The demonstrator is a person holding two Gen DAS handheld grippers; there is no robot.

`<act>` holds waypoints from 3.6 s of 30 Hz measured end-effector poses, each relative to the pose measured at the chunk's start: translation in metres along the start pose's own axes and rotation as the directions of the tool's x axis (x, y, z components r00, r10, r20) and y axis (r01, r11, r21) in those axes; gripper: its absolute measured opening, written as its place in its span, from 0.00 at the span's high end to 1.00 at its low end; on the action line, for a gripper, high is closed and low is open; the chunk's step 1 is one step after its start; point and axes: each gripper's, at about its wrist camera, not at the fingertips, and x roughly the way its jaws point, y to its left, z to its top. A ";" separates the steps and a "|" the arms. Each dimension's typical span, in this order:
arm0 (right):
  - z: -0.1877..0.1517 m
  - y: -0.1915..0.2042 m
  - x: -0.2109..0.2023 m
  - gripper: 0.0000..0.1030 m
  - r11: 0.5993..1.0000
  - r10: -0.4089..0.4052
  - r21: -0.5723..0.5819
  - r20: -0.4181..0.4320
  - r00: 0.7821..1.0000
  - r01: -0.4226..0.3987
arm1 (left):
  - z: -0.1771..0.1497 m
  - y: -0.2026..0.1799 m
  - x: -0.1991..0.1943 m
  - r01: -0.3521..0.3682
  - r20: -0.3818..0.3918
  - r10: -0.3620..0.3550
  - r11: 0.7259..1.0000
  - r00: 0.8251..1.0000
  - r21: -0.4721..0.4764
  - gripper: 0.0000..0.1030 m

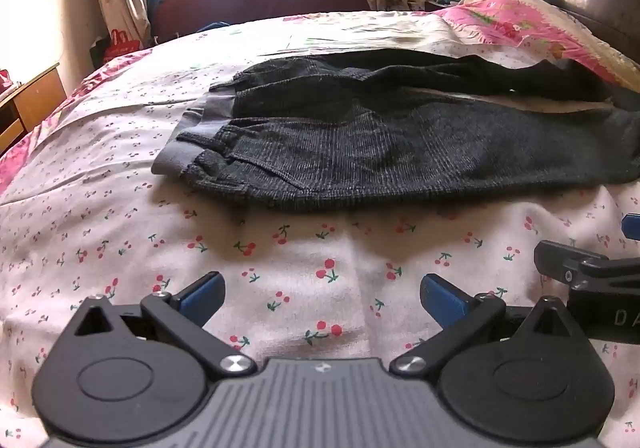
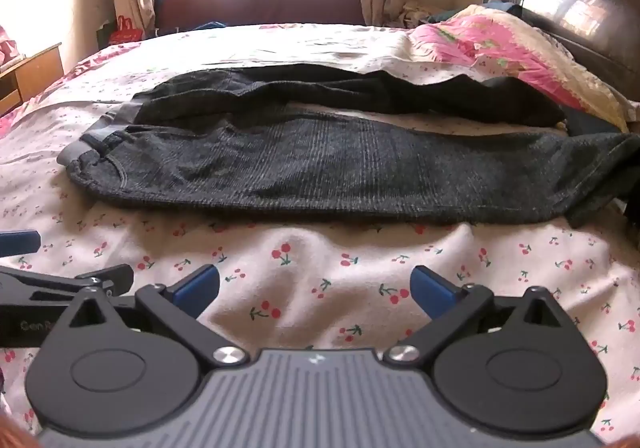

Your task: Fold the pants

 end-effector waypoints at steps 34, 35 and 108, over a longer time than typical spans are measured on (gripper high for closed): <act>-0.006 -0.002 0.002 0.03 1.000 0.027 0.013 -0.042 0.999 -0.027 | -0.006 -0.001 0.001 -0.015 -0.051 0.015 1.000 0.999 0.003 0.00; -0.006 -0.002 0.003 0.03 1.000 0.027 0.012 -0.044 0.999 -0.027 | -0.006 -0.001 0.001 -0.016 -0.052 0.016 1.000 0.999 0.004 0.00; 0.041 0.116 0.085 0.18 0.850 0.307 -0.453 0.010 0.952 -0.270 | 0.065 0.130 0.094 -0.033 -0.043 0.021 0.956 0.999 -0.291 0.38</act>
